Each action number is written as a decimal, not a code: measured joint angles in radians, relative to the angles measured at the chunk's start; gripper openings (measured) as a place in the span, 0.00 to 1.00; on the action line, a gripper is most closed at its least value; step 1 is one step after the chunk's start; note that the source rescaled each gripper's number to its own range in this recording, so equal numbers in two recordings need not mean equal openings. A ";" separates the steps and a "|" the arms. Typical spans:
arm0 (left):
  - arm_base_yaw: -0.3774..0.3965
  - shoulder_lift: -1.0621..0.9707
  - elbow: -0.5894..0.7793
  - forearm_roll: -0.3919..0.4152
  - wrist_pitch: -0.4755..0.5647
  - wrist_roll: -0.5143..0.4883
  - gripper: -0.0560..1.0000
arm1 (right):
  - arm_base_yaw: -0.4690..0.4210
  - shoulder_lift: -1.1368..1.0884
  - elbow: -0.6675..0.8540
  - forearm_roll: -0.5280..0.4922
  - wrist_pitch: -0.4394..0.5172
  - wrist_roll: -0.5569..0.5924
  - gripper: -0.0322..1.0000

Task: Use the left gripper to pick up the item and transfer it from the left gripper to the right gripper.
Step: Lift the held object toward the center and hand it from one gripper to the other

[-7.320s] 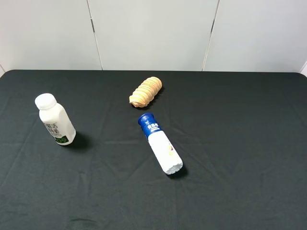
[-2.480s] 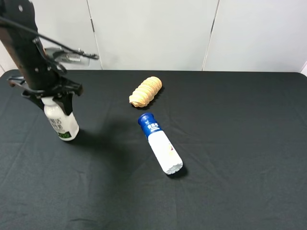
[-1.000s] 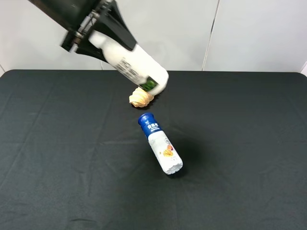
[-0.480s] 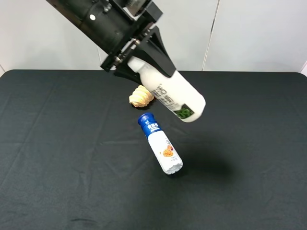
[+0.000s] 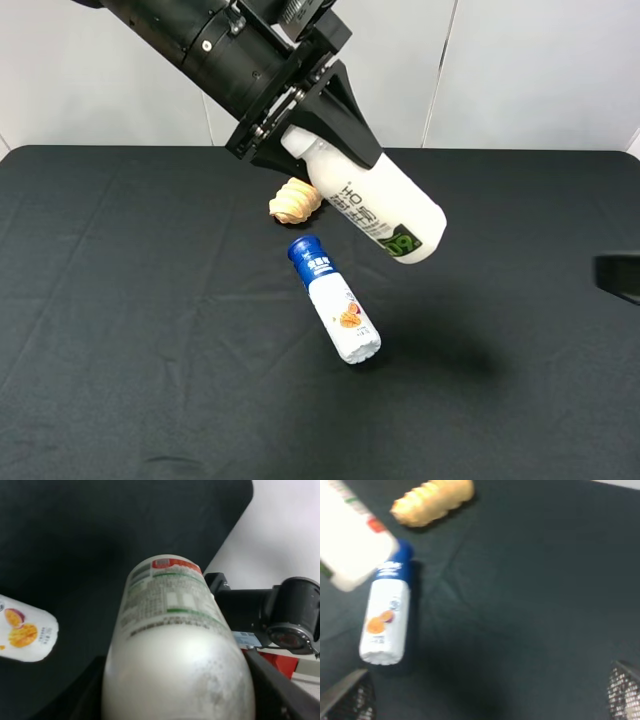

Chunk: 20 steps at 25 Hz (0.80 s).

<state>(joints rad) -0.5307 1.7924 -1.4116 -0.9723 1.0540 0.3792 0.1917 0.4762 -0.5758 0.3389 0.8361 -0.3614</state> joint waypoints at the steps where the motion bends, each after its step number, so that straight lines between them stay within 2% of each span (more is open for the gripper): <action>1: 0.000 0.000 0.000 -0.005 0.000 0.003 0.05 | 0.030 0.031 -0.011 0.000 -0.013 -0.018 1.00; 10: 0.000 0.000 0.000 -0.012 0.000 0.007 0.05 | 0.245 0.322 -0.139 0.001 -0.108 -0.159 1.00; 20: 0.000 0.000 0.000 -0.012 0.000 0.007 0.05 | 0.436 0.502 -0.189 0.002 -0.258 -0.213 1.00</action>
<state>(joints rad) -0.5307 1.7924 -1.4116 -0.9839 1.0540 0.3861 0.6281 0.9786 -0.7648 0.3412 0.5780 -0.5748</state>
